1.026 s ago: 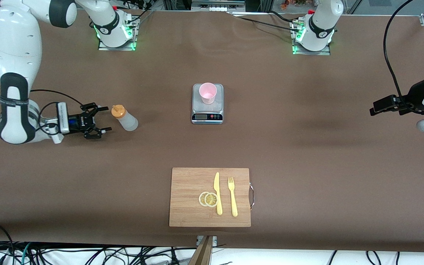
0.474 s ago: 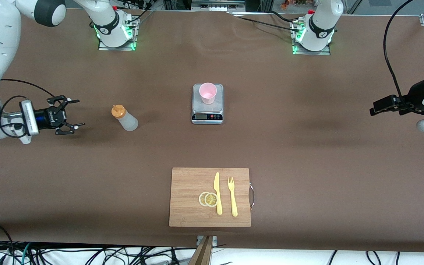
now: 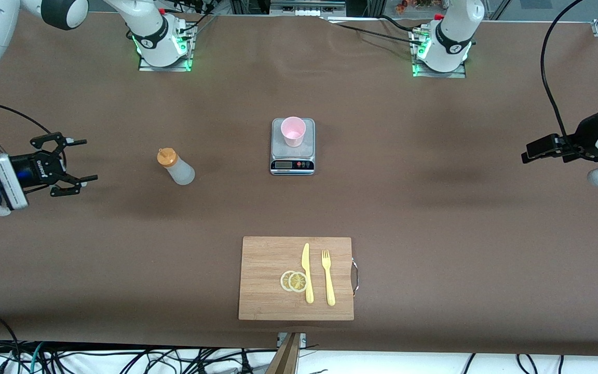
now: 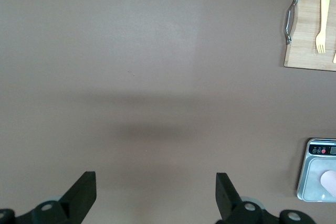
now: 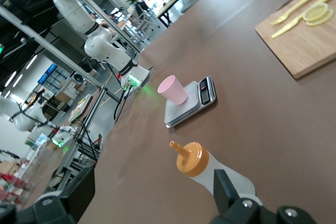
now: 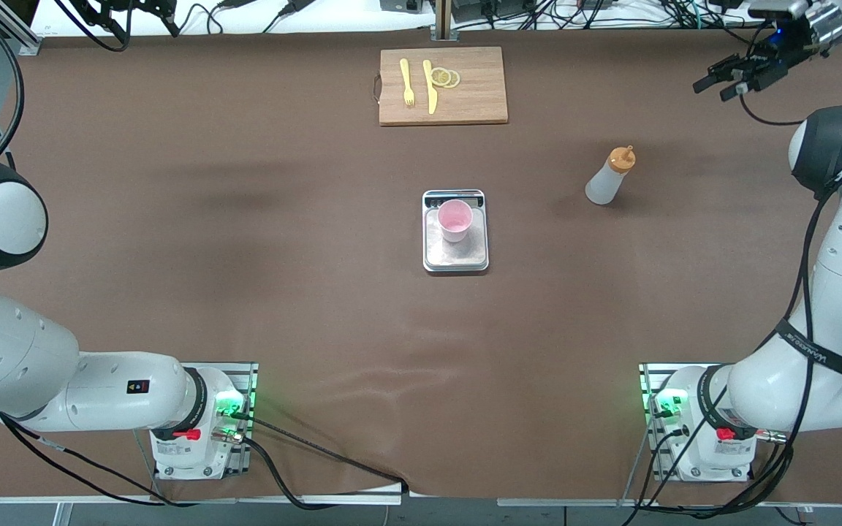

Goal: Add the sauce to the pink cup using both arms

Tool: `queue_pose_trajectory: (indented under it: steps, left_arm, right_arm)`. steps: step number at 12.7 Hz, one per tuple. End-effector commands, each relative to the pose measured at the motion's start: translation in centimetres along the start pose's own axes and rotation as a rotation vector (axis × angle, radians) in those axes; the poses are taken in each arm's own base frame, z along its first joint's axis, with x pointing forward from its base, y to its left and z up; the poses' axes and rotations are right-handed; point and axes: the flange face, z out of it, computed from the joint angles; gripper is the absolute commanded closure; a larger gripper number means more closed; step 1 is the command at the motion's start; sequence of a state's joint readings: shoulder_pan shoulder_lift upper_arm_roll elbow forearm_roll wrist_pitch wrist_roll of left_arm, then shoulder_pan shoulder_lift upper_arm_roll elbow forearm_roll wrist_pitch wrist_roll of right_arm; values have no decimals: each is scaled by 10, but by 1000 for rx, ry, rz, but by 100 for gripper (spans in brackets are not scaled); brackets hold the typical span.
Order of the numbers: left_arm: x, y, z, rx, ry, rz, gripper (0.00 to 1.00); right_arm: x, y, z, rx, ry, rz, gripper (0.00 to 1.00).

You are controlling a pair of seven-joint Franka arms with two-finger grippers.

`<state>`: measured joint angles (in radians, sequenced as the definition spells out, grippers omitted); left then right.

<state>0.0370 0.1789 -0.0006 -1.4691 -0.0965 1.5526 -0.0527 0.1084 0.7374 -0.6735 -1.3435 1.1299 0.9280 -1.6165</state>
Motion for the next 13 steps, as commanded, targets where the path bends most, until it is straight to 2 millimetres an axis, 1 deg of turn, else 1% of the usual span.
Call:
queue_pose_trajectory:
  steps: [1,2,3,4,5,6,8,10,11,12,13]
  left_arm:
    - [1,1,-5,27,-4,22,0]
    - [1,1,-5,27,-4,22,0]
    - [1,1,-5,27,-4,22,0]
    - [1,1,-5,27,-4,22,0]
    - [1,1,-5,27,-4,22,0]
    - [1,1,-5,27,-4,22,0]
    - [1,1,-5,27,-4,22,0]
    - [1,1,-5,27,-4,22,0]
    - [1,1,-5,27,-4,22,0]
    - [1,1,-5,27,-4,22,0]
    - [1,1,-5,27,-4,22,0]
  right_arm:
    - [36,-15,-10,-42,-38,102,0]
    - [48,-25,-17,-104,-54,164,0]
    - [62,-33,-16,-159,-87,236,0]
    - [78,-45,-12,-202,-127,294,0]
    - [89,-63,-13,-277,-185,351,0]
    - [101,-81,-10,-357,-248,388,0]
    - [111,-108,-5,-463,-341,456,0]
    - [115,-130,1,-554,-372,562,0]
    - [118,-142,3,-621,-399,638,0]
    - [124,-155,9,-695,-430,684,0]
    - [128,-163,13,-783,-479,735,0]
